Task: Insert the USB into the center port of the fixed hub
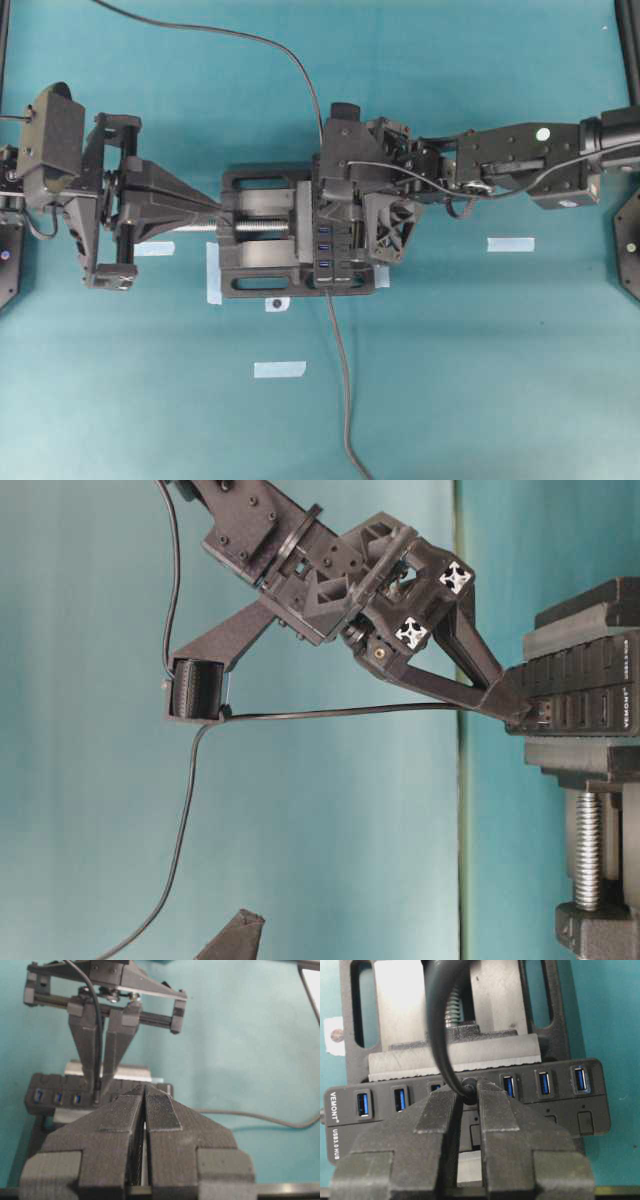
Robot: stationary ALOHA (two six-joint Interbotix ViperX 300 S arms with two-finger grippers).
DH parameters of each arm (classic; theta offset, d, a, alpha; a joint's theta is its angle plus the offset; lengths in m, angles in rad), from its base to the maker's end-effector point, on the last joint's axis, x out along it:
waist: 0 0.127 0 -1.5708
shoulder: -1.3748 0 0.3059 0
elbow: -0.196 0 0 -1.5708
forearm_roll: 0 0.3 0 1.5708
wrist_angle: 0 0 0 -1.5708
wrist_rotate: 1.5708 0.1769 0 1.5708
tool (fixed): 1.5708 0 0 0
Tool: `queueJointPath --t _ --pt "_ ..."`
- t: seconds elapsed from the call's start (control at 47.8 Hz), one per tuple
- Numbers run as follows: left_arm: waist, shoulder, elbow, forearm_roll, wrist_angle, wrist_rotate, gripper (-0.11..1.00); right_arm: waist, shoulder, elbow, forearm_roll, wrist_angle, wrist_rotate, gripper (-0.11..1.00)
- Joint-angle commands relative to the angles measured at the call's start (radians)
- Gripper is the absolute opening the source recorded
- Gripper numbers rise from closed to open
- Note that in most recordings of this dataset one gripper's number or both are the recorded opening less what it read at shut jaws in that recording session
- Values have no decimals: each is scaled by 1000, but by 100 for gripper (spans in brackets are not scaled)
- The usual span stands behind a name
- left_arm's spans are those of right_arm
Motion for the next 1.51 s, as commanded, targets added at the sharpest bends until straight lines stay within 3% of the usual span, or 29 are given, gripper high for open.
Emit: queueJointPath --t 0.0,0.565,0.795,1.276,1.402,1.485 --pt "0 -3 -17 2 -11 -2 0 -8 2 -8 -2 2 -9 8" --pt "-2 20 -21 2 -32 -3 0 -11 55 5 2 12 -5 8" --pt "-2 21 -14 2 -32 -51 0 -5 63 5 3 9 -3 8" --pt "-2 21 -18 2 -32 -55 0 -6 44 -9 0 0 -5 8" --pt "-2 20 -14 2 -32 -55 0 -6 37 -11 0 -2 -5 12" --pt "-3 20 -12 2 -32 -52 0 -6 26 -11 0 -8 -5 20"
